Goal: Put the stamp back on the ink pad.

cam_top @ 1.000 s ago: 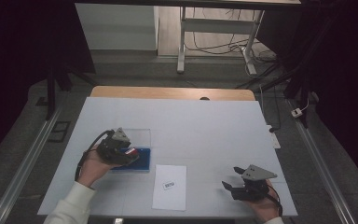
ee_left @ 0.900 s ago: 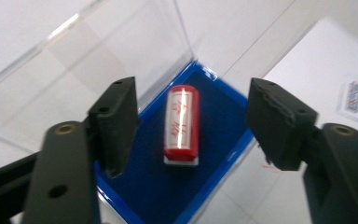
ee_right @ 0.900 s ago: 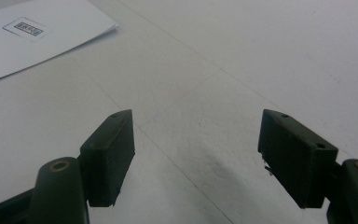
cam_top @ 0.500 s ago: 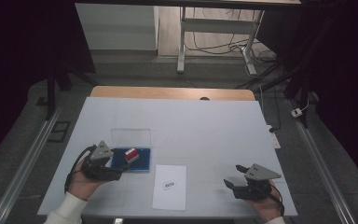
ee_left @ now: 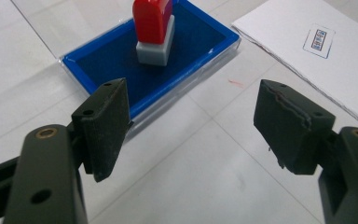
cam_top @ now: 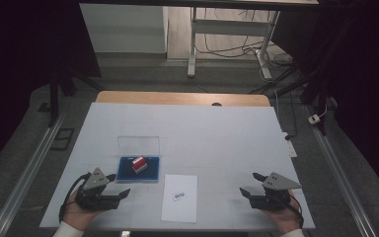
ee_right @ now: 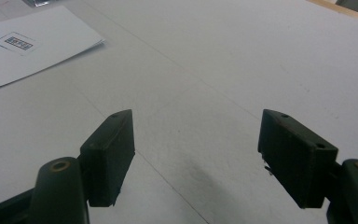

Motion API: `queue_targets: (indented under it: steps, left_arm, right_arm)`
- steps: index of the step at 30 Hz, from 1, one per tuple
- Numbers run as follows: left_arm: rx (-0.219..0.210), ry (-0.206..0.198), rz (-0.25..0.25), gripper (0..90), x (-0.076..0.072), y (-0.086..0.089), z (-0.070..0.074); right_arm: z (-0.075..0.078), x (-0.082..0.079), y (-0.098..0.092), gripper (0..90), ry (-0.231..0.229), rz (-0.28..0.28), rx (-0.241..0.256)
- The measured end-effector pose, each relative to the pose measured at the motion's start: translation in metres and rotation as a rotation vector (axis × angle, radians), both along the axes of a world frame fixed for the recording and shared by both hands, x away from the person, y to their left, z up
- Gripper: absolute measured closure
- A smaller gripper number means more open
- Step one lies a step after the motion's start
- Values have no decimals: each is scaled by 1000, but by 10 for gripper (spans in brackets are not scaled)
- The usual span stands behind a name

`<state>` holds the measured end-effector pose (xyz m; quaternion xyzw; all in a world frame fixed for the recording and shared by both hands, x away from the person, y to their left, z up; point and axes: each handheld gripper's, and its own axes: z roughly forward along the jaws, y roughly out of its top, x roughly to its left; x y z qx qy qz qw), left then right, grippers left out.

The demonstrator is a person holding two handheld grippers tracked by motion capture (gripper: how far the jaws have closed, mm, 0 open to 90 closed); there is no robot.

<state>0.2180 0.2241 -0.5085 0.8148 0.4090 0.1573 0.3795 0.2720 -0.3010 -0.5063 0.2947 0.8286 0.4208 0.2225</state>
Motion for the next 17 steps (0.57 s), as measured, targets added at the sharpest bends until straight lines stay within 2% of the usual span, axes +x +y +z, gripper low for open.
queue_targets:
  steps: [9,17]
  left_arm:
    - [-5,-12,10,274,3,1,0]
    - [-2,0,2,274,3,1,-1]
  right_arm:
    - [0,0,-1,267,-2,-4,-4]
    - [0,-1,0,267,-5,-1,-9]
